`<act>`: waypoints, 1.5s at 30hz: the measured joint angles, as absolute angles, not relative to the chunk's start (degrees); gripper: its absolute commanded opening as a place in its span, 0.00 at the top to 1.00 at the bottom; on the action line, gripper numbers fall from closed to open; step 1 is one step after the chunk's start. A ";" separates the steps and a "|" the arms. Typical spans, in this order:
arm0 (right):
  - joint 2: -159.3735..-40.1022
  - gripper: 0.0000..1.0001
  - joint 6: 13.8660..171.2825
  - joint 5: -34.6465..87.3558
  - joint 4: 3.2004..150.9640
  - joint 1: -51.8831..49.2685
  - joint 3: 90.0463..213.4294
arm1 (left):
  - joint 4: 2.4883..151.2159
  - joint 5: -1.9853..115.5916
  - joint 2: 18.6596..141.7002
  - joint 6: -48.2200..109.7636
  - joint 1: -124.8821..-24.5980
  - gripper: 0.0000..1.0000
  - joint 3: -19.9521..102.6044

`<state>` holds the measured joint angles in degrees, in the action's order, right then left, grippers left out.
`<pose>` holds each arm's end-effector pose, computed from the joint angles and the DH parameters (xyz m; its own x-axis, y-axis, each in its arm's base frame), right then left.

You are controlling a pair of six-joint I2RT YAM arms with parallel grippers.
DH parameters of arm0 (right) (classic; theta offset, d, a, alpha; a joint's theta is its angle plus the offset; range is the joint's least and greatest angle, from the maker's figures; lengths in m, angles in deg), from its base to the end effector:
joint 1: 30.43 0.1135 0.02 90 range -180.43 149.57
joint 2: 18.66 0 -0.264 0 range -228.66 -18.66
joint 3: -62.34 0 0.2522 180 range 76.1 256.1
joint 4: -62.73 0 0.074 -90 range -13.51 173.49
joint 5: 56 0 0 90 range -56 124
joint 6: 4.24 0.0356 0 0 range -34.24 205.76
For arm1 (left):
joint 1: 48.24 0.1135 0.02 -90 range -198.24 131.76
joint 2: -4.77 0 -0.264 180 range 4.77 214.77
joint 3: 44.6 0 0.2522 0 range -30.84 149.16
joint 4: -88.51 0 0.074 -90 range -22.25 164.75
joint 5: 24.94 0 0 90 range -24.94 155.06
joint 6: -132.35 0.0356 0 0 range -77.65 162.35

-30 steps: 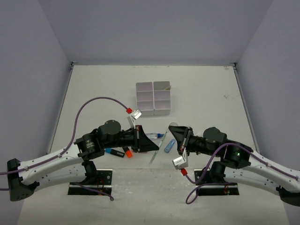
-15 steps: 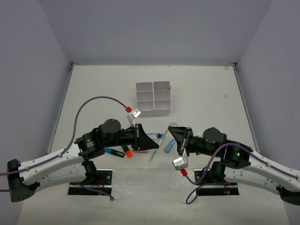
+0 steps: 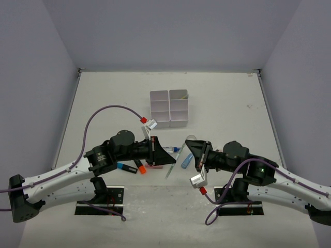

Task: Sort the stationery into containers
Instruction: Close the pen cap on the pen.

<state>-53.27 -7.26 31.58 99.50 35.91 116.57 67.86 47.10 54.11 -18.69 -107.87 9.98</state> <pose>0.0568 0.1334 0.3158 0.9363 -0.3493 0.0379 -0.0691 -0.2889 -0.9549 0.0932 -0.1808 0.3081 -0.9147 -0.0854 -0.3951 0.3526 0.3093 -0.8832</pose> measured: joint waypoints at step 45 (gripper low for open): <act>-50.51 1.00 -13.59 35.18 105.76 38.63 115.43 | 70.67 33.98 60.00 -5.21 -102.24 1.00 10.28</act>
<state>-50.51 -13.59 35.18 105.76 38.63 115.43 70.67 33.98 60.00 -5.21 -102.24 10.28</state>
